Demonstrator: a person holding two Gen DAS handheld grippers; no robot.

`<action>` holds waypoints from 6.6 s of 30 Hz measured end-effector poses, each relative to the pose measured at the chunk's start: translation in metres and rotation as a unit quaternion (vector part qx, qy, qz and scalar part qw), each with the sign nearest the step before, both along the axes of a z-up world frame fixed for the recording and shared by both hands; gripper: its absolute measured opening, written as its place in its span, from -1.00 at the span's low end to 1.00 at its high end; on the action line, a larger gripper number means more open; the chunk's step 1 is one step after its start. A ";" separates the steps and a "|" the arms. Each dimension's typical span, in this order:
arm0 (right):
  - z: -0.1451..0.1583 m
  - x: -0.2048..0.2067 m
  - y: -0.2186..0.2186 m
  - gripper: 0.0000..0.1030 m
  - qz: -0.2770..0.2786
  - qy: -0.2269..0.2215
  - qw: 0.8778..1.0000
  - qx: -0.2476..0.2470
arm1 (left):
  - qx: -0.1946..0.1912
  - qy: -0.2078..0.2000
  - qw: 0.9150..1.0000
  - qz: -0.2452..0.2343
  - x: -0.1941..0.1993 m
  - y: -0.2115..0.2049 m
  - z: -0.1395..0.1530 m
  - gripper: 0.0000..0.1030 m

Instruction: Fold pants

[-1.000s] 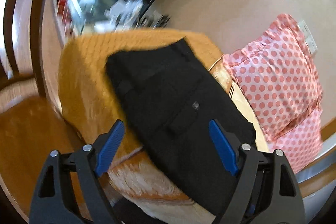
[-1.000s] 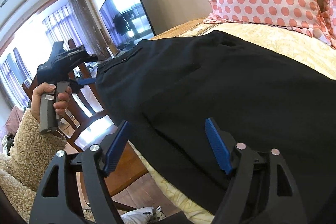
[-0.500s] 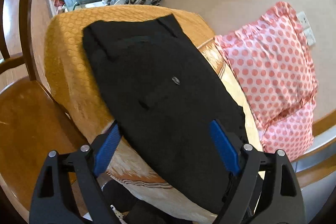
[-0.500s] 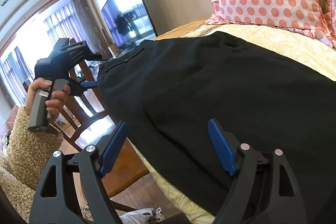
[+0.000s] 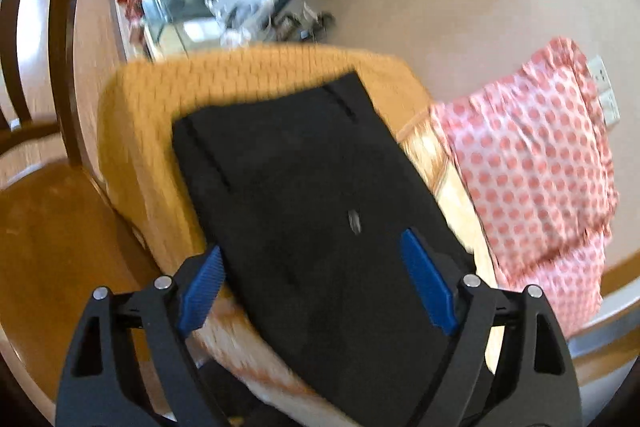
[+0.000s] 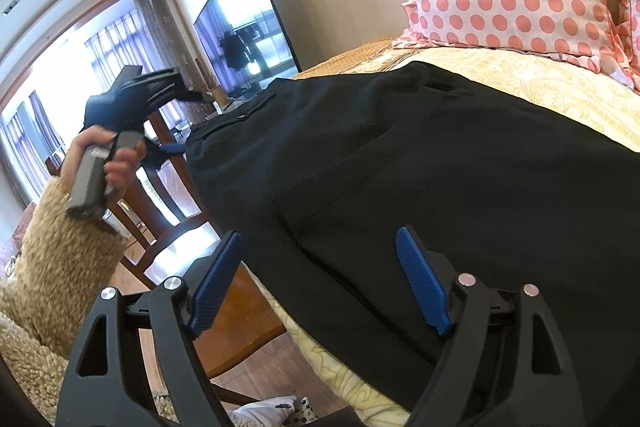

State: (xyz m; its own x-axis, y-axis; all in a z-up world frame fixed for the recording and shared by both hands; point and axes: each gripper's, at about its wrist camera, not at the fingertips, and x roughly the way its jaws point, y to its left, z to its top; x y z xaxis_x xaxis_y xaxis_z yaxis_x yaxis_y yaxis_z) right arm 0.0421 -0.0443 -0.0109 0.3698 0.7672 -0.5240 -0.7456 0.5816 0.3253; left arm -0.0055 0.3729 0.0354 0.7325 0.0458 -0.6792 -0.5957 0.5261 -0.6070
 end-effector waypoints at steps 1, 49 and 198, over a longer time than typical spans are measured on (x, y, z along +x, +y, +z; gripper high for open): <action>0.000 0.000 0.000 0.57 0.000 -0.001 1.000 -0.001 | 0.000 0.004 1.000 0.004 0.003 0.005 -0.001 0.58; 0.015 -0.009 -0.105 0.57 -0.101 0.005 0.994 0.041 | 0.058 0.039 0.997 0.039 -0.027 0.010 -0.004 0.18; -0.004 0.086 -0.239 -0.64 -0.209 0.145 0.962 0.101 | 0.122 0.011 0.886 -0.446 0.165 -0.274 -0.006 -0.76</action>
State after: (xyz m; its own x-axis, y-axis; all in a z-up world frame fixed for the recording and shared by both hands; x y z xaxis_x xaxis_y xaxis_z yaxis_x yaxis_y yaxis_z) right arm 0.1284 -0.2837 -0.0150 0.5292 0.6801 -0.5074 -0.3201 0.7137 0.6230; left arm 0.1594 0.0986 0.0294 0.5375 -0.3978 -0.7435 0.1140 0.9079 -0.4034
